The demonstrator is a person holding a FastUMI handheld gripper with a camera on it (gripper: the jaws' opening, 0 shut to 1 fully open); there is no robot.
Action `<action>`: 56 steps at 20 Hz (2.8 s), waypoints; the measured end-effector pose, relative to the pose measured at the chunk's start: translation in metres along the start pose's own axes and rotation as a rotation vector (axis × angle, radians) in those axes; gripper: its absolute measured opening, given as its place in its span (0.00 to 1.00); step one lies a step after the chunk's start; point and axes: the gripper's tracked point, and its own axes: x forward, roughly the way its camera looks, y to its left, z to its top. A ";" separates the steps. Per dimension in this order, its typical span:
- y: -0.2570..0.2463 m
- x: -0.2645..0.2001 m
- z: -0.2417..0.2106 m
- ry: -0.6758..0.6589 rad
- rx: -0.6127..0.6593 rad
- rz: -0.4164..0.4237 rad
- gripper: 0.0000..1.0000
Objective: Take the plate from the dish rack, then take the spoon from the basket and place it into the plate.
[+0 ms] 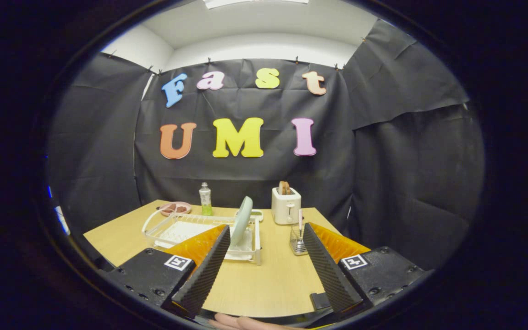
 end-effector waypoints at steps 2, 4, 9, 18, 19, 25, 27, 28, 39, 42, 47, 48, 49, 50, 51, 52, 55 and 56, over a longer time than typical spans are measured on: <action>-0.001 0.021 0.009 0.021 -0.019 -0.013 1.00; -0.001 0.048 0.016 0.061 -0.029 -0.015 1.00; 0.017 0.120 0.044 0.158 -0.046 0.037 1.00; 0.070 0.248 0.038 0.505 -0.203 0.080 1.00; 0.073 0.257 0.037 0.534 -0.202 0.076 0.98; 0.088 0.292 0.022 0.839 -0.194 -0.008 0.78; 0.085 0.300 0.020 0.895 -0.241 -0.066 0.67; 0.081 0.300 0.016 0.945 -0.279 -0.114 0.63; 0.099 0.288 0.024 0.930 -0.332 -0.427 0.17; 0.105 0.284 0.022 0.900 -0.355 -0.455 0.15; 0.101 0.283 0.038 0.757 -0.350 -0.536 0.15; 0.100 0.279 0.040 0.731 -0.347 -0.552 0.15; 0.101 0.277 0.045 0.701 -0.337 -0.552 0.15; 0.100 0.275 0.049 0.676 -0.327 -0.555 0.16; 0.099 0.269 0.054 0.654 -0.315 -0.553 0.16; 0.101 0.264 0.058 0.635 -0.307 -0.537 0.15; 0.106 0.241 0.063 0.598 -0.252 -0.434 0.15; 0.109 0.230 0.059 0.591 -0.223 -0.386 0.15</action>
